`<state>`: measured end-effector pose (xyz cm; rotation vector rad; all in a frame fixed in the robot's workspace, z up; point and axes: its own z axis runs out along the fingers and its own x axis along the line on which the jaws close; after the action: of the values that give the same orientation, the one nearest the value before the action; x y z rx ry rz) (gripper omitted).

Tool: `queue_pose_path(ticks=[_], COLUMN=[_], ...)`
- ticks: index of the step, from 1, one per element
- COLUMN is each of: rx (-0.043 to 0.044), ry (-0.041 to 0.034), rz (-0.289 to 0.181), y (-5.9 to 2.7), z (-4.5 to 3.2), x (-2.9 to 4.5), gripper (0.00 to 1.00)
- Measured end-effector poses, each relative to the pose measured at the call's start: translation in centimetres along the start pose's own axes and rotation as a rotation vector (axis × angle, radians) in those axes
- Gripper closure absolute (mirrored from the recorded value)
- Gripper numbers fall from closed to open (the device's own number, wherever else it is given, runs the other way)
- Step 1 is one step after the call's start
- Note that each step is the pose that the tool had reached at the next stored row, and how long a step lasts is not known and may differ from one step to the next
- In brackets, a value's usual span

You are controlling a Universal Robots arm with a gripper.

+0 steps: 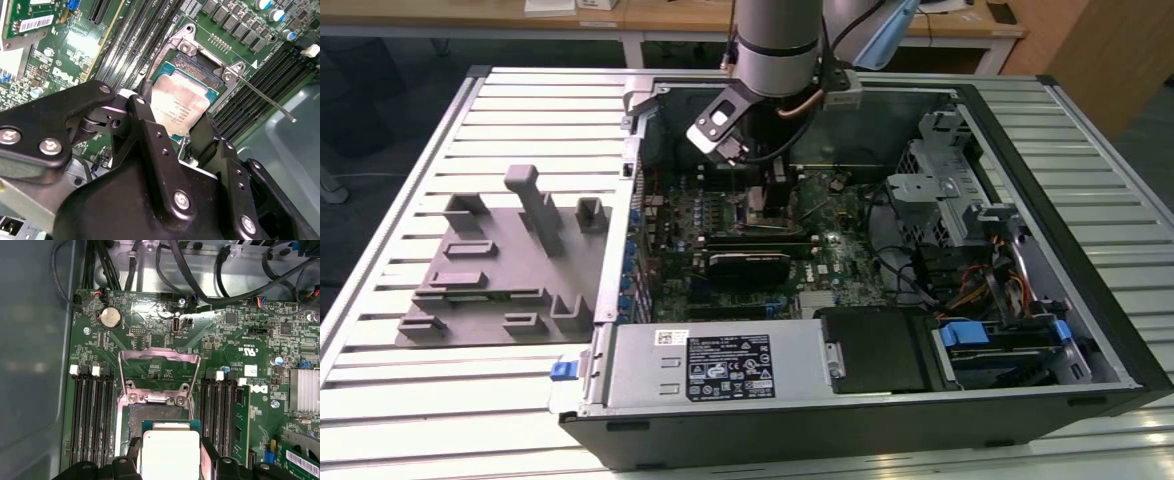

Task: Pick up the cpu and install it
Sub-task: 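Place the cpu into insertion slot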

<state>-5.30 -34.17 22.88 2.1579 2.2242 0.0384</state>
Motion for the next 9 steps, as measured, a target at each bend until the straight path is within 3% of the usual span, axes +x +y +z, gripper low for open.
queue_pose_path(ticks=[9], rx=[0.0000], ry=[0.0001], rz=[-0.005], y=[0.21], z=[0.84], x=[0.06], gripper=[0.46])
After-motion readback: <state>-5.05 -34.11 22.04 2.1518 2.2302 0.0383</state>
